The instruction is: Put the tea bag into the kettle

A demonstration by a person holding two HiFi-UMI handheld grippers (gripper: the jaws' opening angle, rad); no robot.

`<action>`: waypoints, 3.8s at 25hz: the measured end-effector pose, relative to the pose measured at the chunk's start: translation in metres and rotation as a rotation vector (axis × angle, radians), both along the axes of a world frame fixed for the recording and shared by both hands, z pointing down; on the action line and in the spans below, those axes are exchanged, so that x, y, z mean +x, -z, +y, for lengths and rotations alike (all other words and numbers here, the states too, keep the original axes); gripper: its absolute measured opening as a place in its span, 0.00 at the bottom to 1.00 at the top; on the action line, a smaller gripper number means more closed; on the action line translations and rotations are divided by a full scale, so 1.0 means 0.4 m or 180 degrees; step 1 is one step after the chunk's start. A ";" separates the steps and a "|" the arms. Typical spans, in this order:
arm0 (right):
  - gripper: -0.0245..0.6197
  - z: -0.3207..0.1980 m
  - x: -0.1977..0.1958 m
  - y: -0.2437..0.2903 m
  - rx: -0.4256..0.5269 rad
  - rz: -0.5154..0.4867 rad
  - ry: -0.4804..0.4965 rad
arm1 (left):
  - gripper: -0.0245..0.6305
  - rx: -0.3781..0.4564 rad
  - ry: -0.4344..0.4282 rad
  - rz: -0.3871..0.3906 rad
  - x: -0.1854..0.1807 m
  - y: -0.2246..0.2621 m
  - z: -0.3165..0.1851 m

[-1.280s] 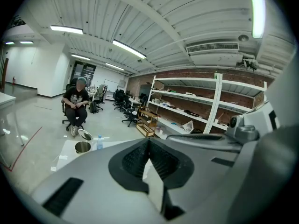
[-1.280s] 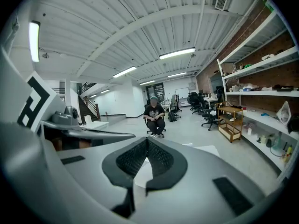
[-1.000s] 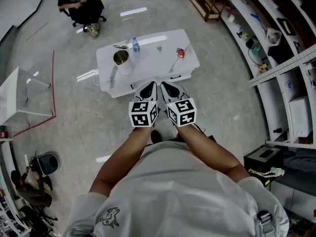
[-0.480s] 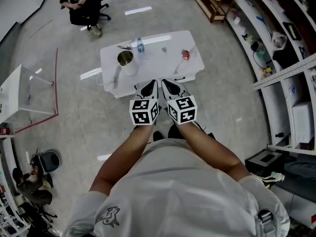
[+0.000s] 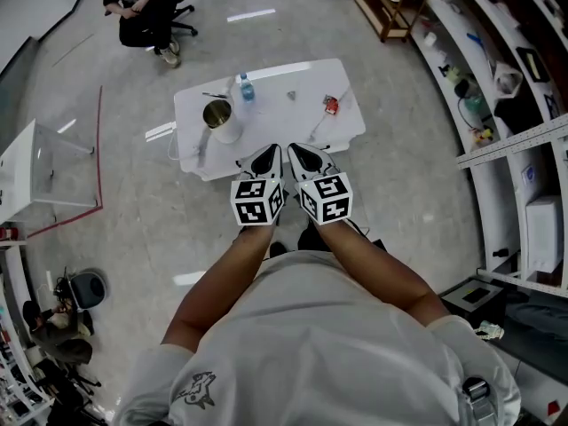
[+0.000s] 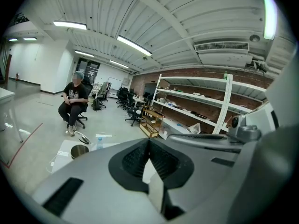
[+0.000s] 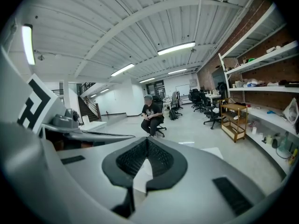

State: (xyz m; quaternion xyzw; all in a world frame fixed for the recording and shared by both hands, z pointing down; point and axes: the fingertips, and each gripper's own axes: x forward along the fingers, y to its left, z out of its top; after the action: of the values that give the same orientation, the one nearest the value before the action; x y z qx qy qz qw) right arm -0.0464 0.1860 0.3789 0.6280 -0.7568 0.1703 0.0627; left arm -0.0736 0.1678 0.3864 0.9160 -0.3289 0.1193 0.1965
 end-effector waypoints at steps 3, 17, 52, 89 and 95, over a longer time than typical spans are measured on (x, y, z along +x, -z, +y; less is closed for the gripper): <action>0.05 -0.035 0.057 -0.011 -0.0023 -0.0006 0.0038 | 0.04 -0.0038 0.0043 -0.0023 0.054 -0.017 -0.033; 0.05 -0.184 0.283 -0.025 -0.0063 -0.0092 0.0303 | 0.04 -0.0045 0.0212 -0.0127 0.289 -0.029 -0.177; 0.05 -0.648 0.344 -0.113 -0.0409 -0.0113 -0.0153 | 0.04 -0.0314 -0.0354 -0.0127 0.366 -0.120 -0.661; 0.05 -0.869 0.458 -0.352 -0.0851 -0.0281 0.0149 | 0.04 -0.0664 -0.0097 -0.0519 0.453 -0.358 -0.877; 0.05 -0.880 0.500 -0.428 -0.1019 -0.0286 0.0183 | 0.04 -0.0737 -0.0033 -0.0594 0.471 -0.426 -0.885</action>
State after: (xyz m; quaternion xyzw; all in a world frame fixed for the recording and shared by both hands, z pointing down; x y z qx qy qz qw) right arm 0.1536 -0.1659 0.5503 0.5798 -0.7397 0.3148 0.1328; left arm 0.1146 -0.1862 0.5566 0.8738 -0.3250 0.2421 0.2687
